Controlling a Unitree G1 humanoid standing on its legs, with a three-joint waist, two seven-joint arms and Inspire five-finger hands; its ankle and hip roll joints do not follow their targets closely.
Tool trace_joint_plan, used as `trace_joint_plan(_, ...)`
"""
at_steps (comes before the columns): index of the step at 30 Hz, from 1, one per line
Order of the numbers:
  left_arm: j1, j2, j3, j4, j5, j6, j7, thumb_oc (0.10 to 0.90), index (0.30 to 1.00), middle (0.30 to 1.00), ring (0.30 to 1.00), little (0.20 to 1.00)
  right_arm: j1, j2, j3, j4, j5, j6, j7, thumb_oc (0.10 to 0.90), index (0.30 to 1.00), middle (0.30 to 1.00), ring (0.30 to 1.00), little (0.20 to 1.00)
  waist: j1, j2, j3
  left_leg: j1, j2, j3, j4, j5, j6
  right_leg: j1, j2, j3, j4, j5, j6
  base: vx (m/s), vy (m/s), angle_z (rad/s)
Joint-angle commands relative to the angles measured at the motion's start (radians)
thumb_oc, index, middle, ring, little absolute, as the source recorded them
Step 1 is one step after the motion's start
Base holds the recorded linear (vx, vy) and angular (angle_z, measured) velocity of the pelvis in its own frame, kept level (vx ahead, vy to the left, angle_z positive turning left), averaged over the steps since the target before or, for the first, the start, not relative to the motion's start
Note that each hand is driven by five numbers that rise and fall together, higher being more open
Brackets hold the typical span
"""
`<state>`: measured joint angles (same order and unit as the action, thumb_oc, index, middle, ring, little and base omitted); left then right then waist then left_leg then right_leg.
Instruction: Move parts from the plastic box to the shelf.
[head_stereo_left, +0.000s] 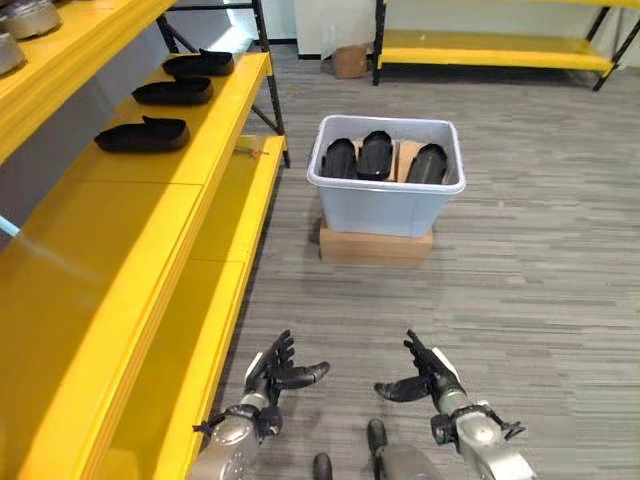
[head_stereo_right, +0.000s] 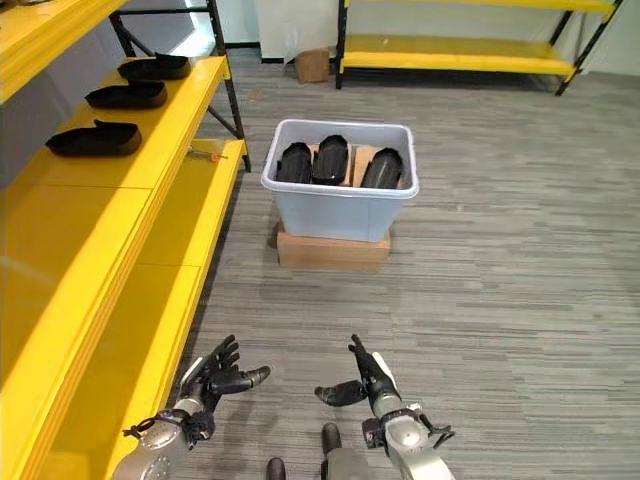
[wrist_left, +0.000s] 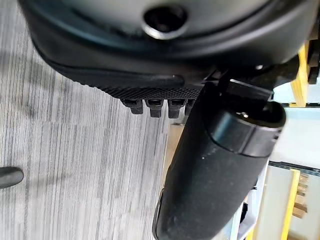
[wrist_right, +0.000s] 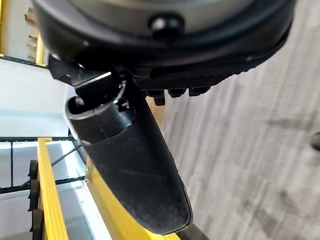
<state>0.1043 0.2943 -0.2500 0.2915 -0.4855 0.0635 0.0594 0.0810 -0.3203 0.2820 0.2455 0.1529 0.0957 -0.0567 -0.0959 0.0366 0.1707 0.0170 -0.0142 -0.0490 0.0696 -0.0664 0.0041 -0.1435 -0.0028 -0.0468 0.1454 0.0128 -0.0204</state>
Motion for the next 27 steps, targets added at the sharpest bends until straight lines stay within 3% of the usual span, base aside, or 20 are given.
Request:
trace_joint_plan(1, -0.047, 0.001, 0.009, -0.088, 0.012, -0.094, -0.014, 0.9, 1.0, 1.0, 1.0, 1.0, -0.025, -0.016, -0.024, -0.074, 0.025, -0.093, -0.011, 0.9, 1.0, 1.0, 1.0, 1.0, -0.009, -0.028, -0.052, 0.083, 0.035, 0.06, 0.204, 0.032, -0.029, -0.043, -0.008, 0.018, -0.061, 0.095, 0.018, 0.21, -0.155, 0.28)
trace_joint_plan(3, -0.042, 0.005, 0.006, -0.094, 0.009, -0.092, -0.016, 0.9, 1.0, 1.0, 1.0, 1.0, -0.01, -0.025, -0.029, -0.086, 0.026, -0.093, -0.004, 0.9, 1.0, 1.0, 1.0, 1.0, -0.002, -0.04, -0.039, 0.001, 0.035, 0.054, 0.409, 0.113, -0.042, -0.005, -0.004, 0.02, -0.067, 0.077, -0.012, 0.2, -0.196, 0.12)
trace_joint_plan(4, -0.031, 0.011, 0.007, -0.105, 0.007, -0.091, -0.023, 0.9, 1.0, 1.0, 1.0, 1.0, 0.005, -0.036, -0.037, -0.088, 0.028, -0.093, 0.002, 0.9, 1.0, 1.0, 1.0, 1.0, 0.019, -0.061, -0.014, -0.074, 0.006, 0.038, 0.573, 0.165, -0.039, 0.029, -0.005, 0.028, -0.069, 0.062, -0.035, 0.16, -0.176, 0.05)
trace_joint_plan(7, -0.019, 0.014, 0.009, -0.106, 0.01, -0.083, -0.023, 0.9, 1.0, 1.0, 1.0, 1.0, 0.014, -0.04, -0.042, -0.09, 0.02, -0.088, 0.003, 0.9, 1.0, 1.0, 1.0, 1.0, 0.029, -0.069, -0.011, -0.115, 0.014, 0.061, 0.605, 0.164, -0.026, 0.062, -0.001, 0.034, -0.078, 0.046, -0.043, 0.16, -0.098, -0.15)
trace_joint_plan(9, -0.009, 0.022, 0.007, -0.112, 0.01, -0.075, -0.032, 0.9, 1.0, 1.0, 1.0, 1.0, 0.028, -0.036, -0.055, -0.091, 0.019, -0.082, -0.007, 0.9, 1.0, 1.0, 1.0, 1.0, 0.048, -0.086, -0.003, -0.218, 0.017, 0.092, 0.496, 0.134, -0.007, 0.112, -0.009, 0.047, -0.095, 0.033, -0.041, 0.22, -0.035, 0.01)
trace_joint_plan(10, -0.008, 0.022, 0.006, -0.112, 0.01, -0.074, -0.032, 0.9, 1.0, 1.0, 1.0, 1.0, 0.029, -0.036, -0.055, -0.092, 0.019, -0.082, -0.007, 0.9, 1.0, 1.0, 1.0, 1.0, 0.049, -0.086, -0.001, -0.215, 0.017, 0.093, 0.496, 0.131, -0.007, 0.115, -0.009, 0.047, -0.096, 0.032, -0.04, 0.19, 0.021, 0.09)
trace_joint_plan(12, 0.005, 0.029, 0.002, -0.112, 0.015, -0.075, -0.034, 0.9, 1.0, 1.0, 1.0, 1.0, 0.035, -0.032, -0.06, -0.095, 0.018, -0.086, -0.011, 0.9, 1.0, 1.0, 1.0, 1.0, 0.061, -0.089, 0.004, -0.238, 0.036, 0.108, 0.318, 0.141, -0.003, 0.15, -0.008, 0.059, -0.111, 0.022, -0.031, 0.19, 0.065, -0.06)
trace_joint_plan(13, 0.007, 0.029, 0.002, -0.105, 0.019, -0.075, -0.034, 0.9, 1.0, 1.0, 1.0, 1.0, 0.036, -0.028, -0.057, -0.092, 0.014, -0.089, -0.011, 0.9, 1.0, 1.0, 1.0, 1.0, 0.065, -0.085, 0.002, -0.239, 0.046, 0.112, 0.205, 0.158, -0.004, 0.161, -0.003, 0.064, -0.116, 0.012, -0.026, 0.33, 0.129, -0.16)
trace_joint_plan(14, 0.007, 0.026, 0.002, -0.097, 0.031, -0.077, -0.031, 0.9, 1.0, 1.0, 1.0, 1.0, 0.036, -0.022, -0.053, -0.086, 0.007, -0.09, -0.012, 0.9, 1.0, 1.0, 1.0, 1.0, 0.082, -0.067, -0.004, -0.249, 0.043, 0.074, 0.051, 0.23, -0.023, 0.196, 0.016, 0.082, -0.133, 0.002, -0.022, 0.27, 0.107, -0.14)
trace_joint_plan(17, 0.008, 0.028, 0.004, -0.099, 0.042, -0.078, -0.031, 0.9, 1.0, 1.0, 1.0, 1.0, 0.032, -0.02, -0.05, -0.083, 0.003, -0.094, -0.009, 0.9, 1.0, 1.0, 1.0, 1.0, 0.091, -0.057, -0.002, -0.249, 0.032, 0.043, -0.03, 0.281, -0.042, 0.237, 0.02, 0.1, -0.146, -0.011, -0.012, 0.23, 0.096, -0.21)
trace_joint_plan(21, 0.022, 0.03, 0.002, -0.101, 0.048, -0.079, -0.037, 0.9, 1.0, 1.0, 1.0, 1.0, 0.046, -0.003, -0.038, -0.085, -0.005, -0.089, 0.011, 0.9, 1.0, 1.0, 1.0, 1.0, 0.084, -0.043, -0.05, -0.131, 0.021, 0.044, -0.135, 0.269, -0.027, 0.258, 0.022, 0.123, -0.14, -0.033, -0.005, 0.25, 0.124, -0.45)
trace_joint_plan(27, 0.015, 0.039, 0.0, -0.107, 0.048, -0.075, -0.027, 0.9, 1.0, 1.0, 1.0, 1.0, 0.036, 0.017, -0.014, -0.083, -0.005, -0.081, 0.022, 0.9, 1.0, 1.0, 1.0, 1.0, 0.083, -0.049, -0.085, -0.087, 0.001, 0.081, -0.118, 0.217, 0.009, 0.277, -0.016, 0.138, -0.141, -0.043, 0.015, 0.17, 0.094, -0.15)
